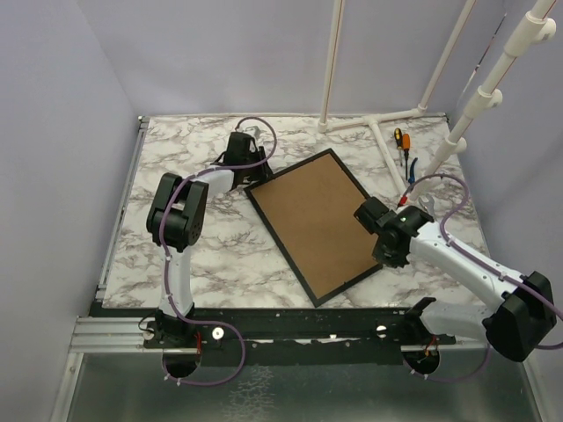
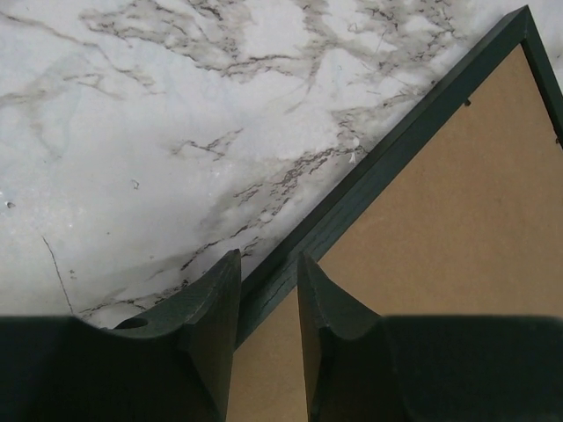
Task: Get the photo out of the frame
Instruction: Adjust the photo frame at the center of the board.
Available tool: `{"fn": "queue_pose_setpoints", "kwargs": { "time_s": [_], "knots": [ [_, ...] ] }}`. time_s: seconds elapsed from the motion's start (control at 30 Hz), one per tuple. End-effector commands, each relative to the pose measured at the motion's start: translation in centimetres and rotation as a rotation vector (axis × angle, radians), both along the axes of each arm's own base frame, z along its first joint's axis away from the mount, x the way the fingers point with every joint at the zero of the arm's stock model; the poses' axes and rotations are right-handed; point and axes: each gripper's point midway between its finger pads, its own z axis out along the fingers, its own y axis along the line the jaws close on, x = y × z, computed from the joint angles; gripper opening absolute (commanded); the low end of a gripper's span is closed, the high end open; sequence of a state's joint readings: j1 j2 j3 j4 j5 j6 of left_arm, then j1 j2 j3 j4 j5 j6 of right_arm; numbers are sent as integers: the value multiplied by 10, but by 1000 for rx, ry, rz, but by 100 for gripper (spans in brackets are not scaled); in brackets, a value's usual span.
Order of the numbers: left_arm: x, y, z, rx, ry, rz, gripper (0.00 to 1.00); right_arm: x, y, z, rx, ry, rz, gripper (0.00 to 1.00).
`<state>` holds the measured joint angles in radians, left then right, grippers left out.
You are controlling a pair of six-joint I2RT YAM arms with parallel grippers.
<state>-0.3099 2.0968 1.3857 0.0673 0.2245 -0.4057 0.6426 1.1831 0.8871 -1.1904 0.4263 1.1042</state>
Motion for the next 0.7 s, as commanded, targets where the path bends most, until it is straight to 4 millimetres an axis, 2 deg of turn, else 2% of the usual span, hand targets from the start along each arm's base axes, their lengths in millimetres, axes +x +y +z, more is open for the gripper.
{"fn": "queue_pose_setpoints", "kwargs": {
  "time_s": [0.0, 0.17, 0.27, 0.47, 0.67],
  "knots": [
    [-18, 3, -15, -6, 44, -13, 33, 32, 15, 10, 45, -106, 6, 0],
    [-31, 34, -31, 55, 75, 84, 33, 42, 19, 7, 51, -109, 18, 1],
    [-39, 53, -29, 57, 67, 153, 33, 49, 20, 5, 49, -116, 21, 1],
    [-71, 65, -32, 6, 91, 227, 33, 69, 24, 4, 64, -135, 47, 1],
    [-104, 74, -28, -41, 108, 289, 34, 101, 29, 10, 91, -187, 87, 1]
  ]
}}
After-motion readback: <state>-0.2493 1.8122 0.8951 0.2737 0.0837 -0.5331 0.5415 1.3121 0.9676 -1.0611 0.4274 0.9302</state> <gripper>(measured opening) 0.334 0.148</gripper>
